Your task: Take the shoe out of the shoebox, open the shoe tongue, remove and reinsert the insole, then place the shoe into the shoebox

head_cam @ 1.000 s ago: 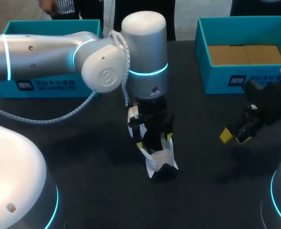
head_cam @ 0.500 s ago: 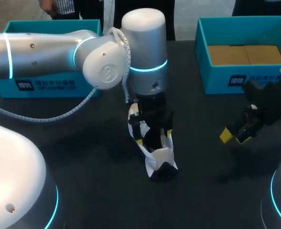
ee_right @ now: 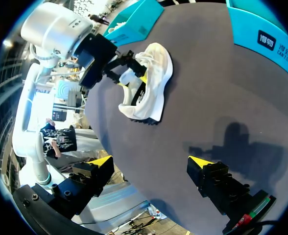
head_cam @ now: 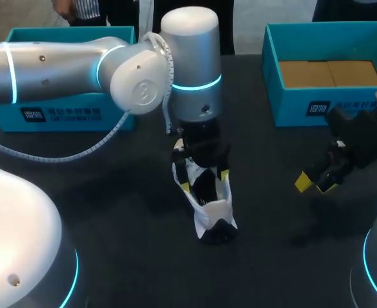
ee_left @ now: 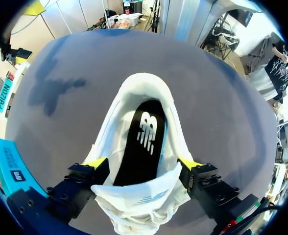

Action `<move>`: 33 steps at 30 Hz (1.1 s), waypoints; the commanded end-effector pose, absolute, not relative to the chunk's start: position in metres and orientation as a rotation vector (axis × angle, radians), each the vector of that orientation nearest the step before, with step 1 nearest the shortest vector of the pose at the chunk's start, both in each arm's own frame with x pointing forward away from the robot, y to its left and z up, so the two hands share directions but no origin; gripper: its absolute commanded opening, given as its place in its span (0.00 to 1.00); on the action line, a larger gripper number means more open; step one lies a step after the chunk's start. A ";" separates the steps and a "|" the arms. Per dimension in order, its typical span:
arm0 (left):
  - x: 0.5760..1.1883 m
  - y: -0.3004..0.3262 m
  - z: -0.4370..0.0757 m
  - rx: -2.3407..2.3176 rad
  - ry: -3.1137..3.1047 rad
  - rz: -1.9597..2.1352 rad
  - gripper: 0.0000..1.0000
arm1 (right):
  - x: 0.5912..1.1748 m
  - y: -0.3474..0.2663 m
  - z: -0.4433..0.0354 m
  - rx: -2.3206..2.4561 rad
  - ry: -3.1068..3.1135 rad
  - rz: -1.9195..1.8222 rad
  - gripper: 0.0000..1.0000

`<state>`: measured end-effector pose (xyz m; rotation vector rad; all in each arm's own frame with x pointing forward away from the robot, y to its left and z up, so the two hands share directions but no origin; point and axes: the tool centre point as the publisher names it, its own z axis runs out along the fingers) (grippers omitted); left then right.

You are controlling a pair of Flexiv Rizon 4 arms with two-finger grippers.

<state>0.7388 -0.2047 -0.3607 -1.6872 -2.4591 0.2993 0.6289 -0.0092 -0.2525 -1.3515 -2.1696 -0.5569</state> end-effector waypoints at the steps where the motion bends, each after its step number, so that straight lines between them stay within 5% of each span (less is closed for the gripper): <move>1: 0.746 -0.205 -0.358 -1.684 -2.466 0.294 0.90 | 0.628 -0.009 -0.253 -1.354 -2.170 -0.555 1.00; 33: 0.753 -0.197 -0.328 -1.707 -2.513 0.288 0.94 | 0.628 -0.009 -0.253 -1.354 -2.170 -0.555 1.00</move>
